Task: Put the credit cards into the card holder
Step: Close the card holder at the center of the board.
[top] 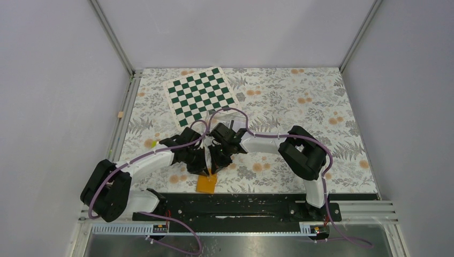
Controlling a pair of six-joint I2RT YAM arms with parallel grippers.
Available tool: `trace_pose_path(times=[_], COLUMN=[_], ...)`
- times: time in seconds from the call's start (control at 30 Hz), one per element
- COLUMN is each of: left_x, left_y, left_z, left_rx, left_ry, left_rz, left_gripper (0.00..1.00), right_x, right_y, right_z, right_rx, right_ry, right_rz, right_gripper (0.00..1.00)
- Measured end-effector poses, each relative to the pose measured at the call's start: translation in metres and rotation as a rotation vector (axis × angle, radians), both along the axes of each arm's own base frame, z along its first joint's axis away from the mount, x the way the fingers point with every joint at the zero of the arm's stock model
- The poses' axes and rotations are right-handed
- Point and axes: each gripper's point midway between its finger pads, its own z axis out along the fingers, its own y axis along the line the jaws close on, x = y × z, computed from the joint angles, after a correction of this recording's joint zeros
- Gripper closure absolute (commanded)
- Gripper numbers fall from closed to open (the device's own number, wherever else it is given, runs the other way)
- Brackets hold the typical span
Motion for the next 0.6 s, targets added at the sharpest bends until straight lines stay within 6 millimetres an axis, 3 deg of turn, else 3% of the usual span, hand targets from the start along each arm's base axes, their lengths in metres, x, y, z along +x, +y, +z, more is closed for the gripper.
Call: trace_pose_path(times=[0.6], left_x=[-0.0076], left_y=[-0.0051], left_z=[-0.0073], left_rx=[-0.058], left_ry=[0.028], left_rz=[0.032], left_gripper=[1.0], right_x=[-0.0005], right_y=[-0.0006], right_z=[-0.0001], right_rx=[-0.007], right_ry=[0.001], right_rz=[0.007], right_gripper=[1.0])
